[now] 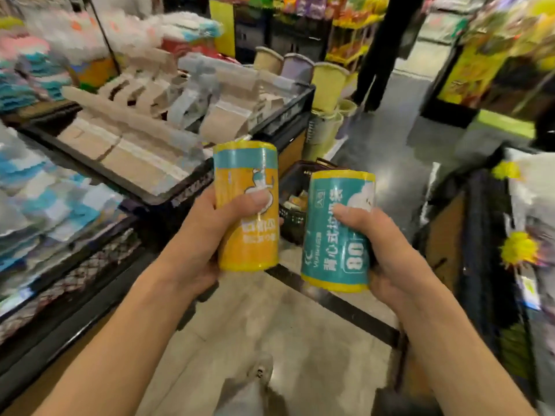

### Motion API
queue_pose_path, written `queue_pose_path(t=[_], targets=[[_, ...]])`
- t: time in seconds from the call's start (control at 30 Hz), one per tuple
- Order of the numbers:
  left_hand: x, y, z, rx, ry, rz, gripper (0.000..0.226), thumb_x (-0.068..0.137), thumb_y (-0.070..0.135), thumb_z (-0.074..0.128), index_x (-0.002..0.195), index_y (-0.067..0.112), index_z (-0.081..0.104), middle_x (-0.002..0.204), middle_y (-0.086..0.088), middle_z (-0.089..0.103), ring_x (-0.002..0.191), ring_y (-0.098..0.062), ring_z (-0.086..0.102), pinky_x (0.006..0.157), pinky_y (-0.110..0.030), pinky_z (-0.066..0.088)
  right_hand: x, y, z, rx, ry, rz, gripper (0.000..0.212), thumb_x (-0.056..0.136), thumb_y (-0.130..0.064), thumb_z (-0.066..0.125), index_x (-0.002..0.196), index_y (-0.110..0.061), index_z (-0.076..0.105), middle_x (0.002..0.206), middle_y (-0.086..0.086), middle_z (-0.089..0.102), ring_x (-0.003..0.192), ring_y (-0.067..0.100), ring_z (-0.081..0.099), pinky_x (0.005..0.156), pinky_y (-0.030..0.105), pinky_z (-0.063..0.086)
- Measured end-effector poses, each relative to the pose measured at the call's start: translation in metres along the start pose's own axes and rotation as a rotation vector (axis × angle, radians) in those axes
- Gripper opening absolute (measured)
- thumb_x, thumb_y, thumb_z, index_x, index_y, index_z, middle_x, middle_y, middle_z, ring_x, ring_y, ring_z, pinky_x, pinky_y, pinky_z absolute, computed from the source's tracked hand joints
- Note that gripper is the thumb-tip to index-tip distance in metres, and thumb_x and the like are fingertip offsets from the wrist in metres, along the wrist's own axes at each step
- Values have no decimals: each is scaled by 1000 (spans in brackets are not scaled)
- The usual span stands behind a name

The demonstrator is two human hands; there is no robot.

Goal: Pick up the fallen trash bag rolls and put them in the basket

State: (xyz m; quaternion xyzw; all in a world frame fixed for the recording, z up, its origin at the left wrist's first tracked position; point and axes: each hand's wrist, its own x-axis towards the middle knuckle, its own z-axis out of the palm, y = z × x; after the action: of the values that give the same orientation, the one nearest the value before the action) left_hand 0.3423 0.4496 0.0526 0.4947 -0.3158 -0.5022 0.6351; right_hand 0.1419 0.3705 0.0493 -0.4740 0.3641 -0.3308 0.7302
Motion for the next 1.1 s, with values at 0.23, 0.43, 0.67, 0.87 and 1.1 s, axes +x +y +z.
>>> queue_pose_path(t=[0.23, 0.43, 0.67, 0.87, 1.1], targets=[[151, -13, 68, -26, -246, -79, 57, 65, 32, 78, 118, 16, 66, 106, -16, 71, 95, -35, 68, 82, -54, 57, 83, -41, -83, -31, 244, -61, 42, 74, -27, 72, 113, -12, 68, 100, 12, 76, 88, 28, 74, 81, 45, 62], [260, -16, 115, -12, -323, -123, 66, 62, 34, 78, 123, 12, 62, 111, -20, 69, 100, -39, 68, 86, -62, 54, 148, -76, -130, 6, 313, -104, 44, 78, -26, 70, 119, -11, 65, 102, 11, 76, 90, 28, 74, 76, 41, 61], [375, -43, 176, 57, -380, -166, 77, 57, 41, 79, 127, 16, 59, 111, -11, 72, 99, -33, 71, 79, -52, 57, 226, -107, -210, 39, 379, -96, 55, 73, -26, 75, 123, -9, 63, 102, 11, 75, 89, 28, 74, 73, 40, 60], [473, -69, 243, 54, -351, -160, 71, 62, 36, 79, 127, 13, 59, 108, -13, 71, 99, -37, 70, 77, -51, 57, 312, -142, -305, 41, 343, -96, 47, 77, -24, 70, 121, -7, 64, 100, 11, 76, 87, 27, 74, 74, 39, 62], [572, -71, 297, -2, -188, -143, 69, 63, 30, 80, 125, 10, 59, 101, -13, 72, 89, -32, 72, 75, -50, 59, 428, -191, -389, 0, 251, -5, 47, 72, -27, 72, 116, -11, 66, 96, 9, 77, 83, 26, 75, 70, 39, 62]])
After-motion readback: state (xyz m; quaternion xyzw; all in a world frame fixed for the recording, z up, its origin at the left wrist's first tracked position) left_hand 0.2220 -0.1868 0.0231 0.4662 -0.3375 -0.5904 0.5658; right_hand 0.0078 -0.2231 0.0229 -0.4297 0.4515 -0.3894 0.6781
